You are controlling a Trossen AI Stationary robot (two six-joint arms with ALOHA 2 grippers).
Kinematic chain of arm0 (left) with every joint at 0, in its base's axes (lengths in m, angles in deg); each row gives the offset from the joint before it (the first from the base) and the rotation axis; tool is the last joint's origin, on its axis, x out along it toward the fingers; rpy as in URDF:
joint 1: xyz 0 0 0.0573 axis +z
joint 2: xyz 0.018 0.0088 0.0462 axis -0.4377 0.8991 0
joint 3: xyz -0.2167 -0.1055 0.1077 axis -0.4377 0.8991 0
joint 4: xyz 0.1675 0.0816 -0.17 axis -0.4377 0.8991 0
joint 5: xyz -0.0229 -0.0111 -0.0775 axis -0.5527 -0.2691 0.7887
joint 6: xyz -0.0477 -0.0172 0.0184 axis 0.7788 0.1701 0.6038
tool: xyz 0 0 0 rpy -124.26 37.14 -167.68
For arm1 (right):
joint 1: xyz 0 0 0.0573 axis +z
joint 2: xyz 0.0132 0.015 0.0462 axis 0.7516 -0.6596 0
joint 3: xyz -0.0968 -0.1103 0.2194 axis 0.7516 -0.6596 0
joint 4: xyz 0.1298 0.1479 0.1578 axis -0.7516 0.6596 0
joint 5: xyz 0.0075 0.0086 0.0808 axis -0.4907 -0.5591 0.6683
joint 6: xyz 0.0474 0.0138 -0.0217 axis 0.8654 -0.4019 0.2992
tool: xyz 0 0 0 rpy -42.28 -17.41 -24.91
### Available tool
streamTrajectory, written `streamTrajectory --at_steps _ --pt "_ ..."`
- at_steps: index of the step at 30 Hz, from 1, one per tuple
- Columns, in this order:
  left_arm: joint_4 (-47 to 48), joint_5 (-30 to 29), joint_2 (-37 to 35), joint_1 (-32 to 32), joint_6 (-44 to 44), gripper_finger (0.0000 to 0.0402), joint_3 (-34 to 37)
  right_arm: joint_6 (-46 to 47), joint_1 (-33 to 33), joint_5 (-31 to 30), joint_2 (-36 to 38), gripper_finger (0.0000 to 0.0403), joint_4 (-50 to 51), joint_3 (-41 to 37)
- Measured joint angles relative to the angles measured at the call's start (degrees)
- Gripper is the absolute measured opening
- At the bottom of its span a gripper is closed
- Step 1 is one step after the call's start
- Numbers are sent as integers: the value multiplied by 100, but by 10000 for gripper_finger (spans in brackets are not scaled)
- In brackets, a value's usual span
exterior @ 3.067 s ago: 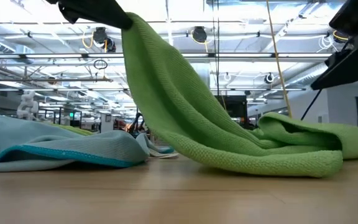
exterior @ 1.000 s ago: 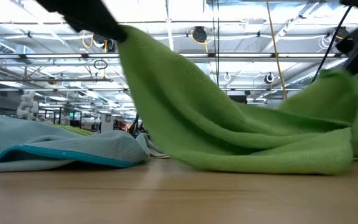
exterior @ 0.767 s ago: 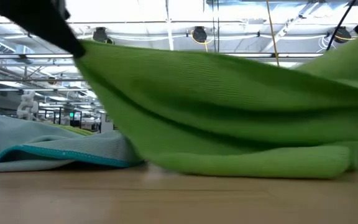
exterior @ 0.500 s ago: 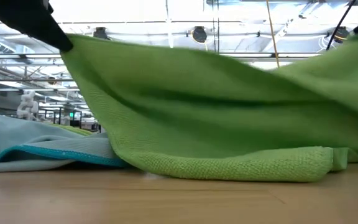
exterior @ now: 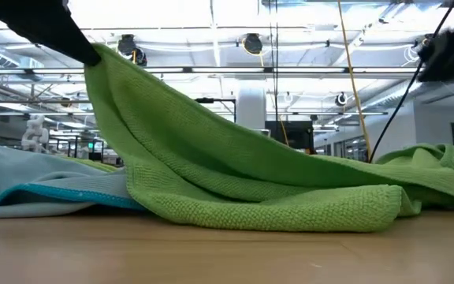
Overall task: Fold microfiber towels
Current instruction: Fold the right green towel
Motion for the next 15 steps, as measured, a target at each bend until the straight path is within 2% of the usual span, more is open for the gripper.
streamTrajectory --at_steps 3,6,11,15 --pt "-4 -24 0 109 -84 8 0 -1181 -5 315 -475 187 -1331 2" --pt "-24 -25 0 228 -127 14 0 -1936 -56 696 -1083 187 -2103 2" --pt "-46 -60 0 401 -252 4 0 -2004 -289 1442 -1957 187 -2533 2" --pt "-46 -189 0 553 -357 14 0 -2088 -602 1836 -2463 187 -2949 8"
